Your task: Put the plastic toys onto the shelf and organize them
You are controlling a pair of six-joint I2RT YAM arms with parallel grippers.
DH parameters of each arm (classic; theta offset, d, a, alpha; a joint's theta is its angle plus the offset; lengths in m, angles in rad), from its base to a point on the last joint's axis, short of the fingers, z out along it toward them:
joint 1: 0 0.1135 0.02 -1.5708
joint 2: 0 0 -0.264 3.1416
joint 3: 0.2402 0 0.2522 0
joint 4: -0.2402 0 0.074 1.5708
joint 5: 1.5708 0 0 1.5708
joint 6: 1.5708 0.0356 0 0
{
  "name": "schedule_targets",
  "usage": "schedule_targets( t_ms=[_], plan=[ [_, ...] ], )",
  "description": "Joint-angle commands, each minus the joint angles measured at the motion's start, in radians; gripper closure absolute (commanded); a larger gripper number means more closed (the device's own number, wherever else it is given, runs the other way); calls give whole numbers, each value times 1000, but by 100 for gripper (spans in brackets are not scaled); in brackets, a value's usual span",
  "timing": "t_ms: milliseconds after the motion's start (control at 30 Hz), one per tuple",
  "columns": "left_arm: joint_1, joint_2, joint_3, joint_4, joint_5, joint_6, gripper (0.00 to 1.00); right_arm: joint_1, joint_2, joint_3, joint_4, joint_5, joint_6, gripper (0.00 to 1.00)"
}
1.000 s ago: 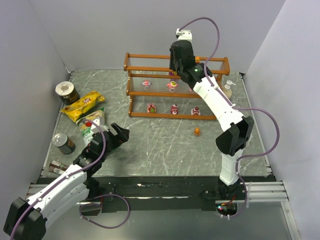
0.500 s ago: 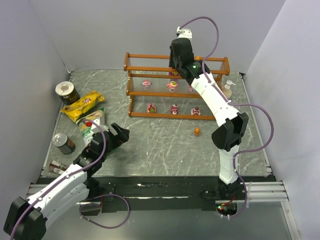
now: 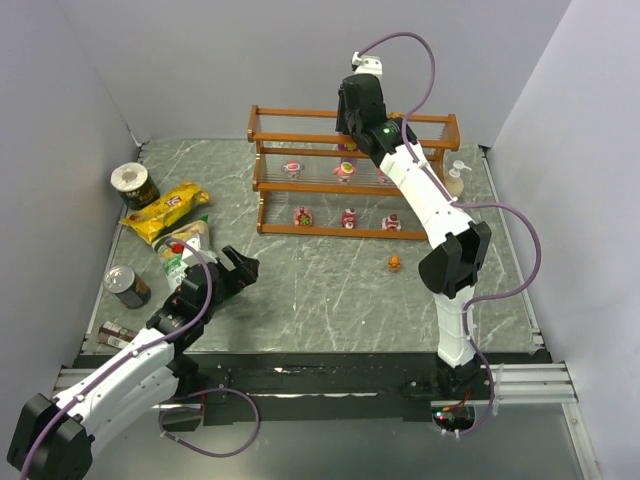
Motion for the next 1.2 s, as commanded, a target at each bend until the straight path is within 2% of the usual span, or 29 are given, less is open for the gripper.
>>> schedule_targets(
  t_ms=[0,200,500,600,800,1167],
  plan=[
    [2,-3,40,14,-3,13,4,-18,33,35,-41,-5,5,61],
    [2,-5,39,14,-4,13,4,-20,27,16,-23,-39,-29,48],
    [2,-11,39,13,-6,13,4,-21,9,0,-4,-48,-26,44],
    [2,-9,40,11,-6,13,4,-20,-8,-20,10,-50,-29,37],
    [2,-14,39,11,-9,13,4,-20,-114,-112,76,-57,-27,32],
    [2,-19,39,8,-9,11,4,-17,-215,-125,85,-102,-52,27]
  ],
)
